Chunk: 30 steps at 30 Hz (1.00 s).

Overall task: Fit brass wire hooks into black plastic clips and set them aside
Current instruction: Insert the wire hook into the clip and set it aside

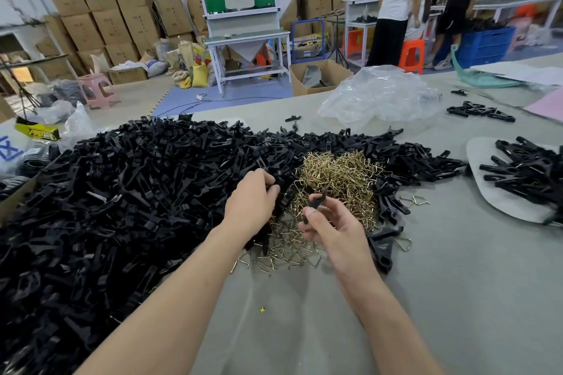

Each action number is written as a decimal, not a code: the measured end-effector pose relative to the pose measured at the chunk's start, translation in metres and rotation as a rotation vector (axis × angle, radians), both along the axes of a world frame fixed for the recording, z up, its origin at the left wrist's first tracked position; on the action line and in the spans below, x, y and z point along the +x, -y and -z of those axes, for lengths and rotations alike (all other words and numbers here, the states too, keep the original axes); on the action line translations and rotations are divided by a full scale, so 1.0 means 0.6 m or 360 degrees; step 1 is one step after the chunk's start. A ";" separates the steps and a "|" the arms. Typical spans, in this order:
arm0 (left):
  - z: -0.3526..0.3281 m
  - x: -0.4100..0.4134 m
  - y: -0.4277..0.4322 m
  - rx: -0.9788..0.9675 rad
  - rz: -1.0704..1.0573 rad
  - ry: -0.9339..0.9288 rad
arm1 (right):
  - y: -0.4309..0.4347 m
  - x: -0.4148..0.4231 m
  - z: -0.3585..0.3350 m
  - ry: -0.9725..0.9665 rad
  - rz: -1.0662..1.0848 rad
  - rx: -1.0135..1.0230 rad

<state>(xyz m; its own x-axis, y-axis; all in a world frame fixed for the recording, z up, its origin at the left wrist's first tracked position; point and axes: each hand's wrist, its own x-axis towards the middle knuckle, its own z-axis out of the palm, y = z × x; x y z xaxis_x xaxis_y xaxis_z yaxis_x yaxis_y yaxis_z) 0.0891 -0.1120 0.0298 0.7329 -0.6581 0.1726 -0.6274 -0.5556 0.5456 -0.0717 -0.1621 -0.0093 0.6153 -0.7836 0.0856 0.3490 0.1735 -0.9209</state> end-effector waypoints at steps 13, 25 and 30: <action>0.015 0.006 -0.064 -0.0629 0.0029 -0.0356 | -0.010 0.002 0.001 -0.0025 -0.0133 0.0032; 0.054 -0.097 -0.150 -0.1175 0.0125 -0.1080 | -0.026 0.007 0.002 -0.0068 -0.0329 -0.0134; 0.060 -0.102 -0.143 -0.1393 0.0178 -0.1474 | -0.031 0.007 0.005 -0.0098 -0.0411 -0.0256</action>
<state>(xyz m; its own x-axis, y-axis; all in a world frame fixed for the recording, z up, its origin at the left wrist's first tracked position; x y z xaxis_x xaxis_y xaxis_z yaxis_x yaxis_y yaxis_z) 0.0281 -0.0262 -0.0064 0.7595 -0.6496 0.0347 0.1615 0.2399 0.9573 -0.0674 -0.1434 -0.0125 0.8002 -0.5801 0.1522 0.2550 0.0994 -0.9618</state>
